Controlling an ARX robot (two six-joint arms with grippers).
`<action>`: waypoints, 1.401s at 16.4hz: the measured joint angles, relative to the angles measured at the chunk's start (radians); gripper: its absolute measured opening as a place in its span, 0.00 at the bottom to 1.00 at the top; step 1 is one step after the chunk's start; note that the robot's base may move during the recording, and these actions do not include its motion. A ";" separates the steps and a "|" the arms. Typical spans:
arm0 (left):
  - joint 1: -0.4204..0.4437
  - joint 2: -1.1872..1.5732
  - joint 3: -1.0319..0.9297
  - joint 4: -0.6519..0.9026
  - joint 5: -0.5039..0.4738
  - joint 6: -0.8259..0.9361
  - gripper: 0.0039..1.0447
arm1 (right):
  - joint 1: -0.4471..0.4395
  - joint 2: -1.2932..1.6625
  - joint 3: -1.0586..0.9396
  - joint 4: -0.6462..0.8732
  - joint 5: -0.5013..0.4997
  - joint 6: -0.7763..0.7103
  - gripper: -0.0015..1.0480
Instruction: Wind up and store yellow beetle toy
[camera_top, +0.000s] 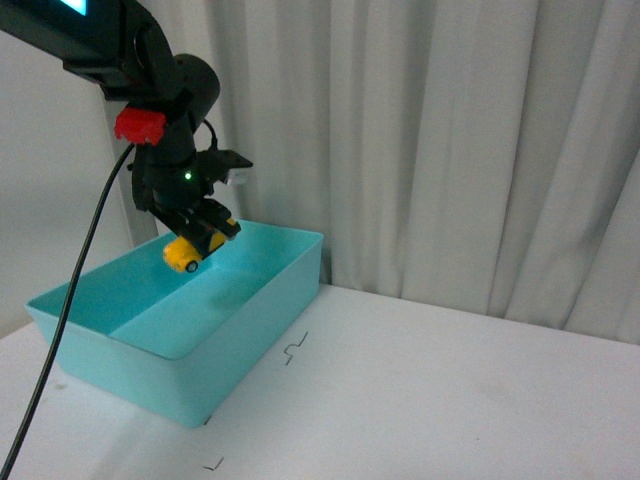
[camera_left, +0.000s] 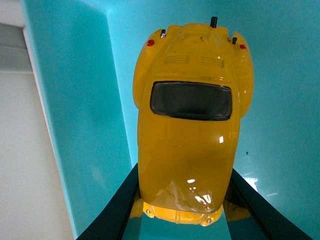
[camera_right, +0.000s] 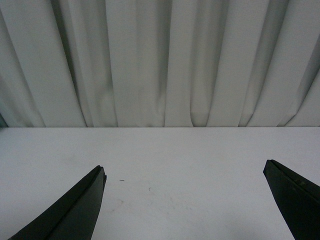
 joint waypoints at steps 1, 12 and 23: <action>0.000 0.019 0.000 0.002 -0.008 -0.010 0.37 | 0.000 0.000 0.000 0.000 0.000 0.000 0.94; 0.013 0.198 0.002 0.061 -0.053 -0.031 0.49 | 0.000 0.000 0.000 0.000 0.000 0.000 0.94; 0.010 0.027 -0.069 0.072 0.113 0.002 0.94 | 0.000 0.000 0.000 0.000 0.000 0.000 0.94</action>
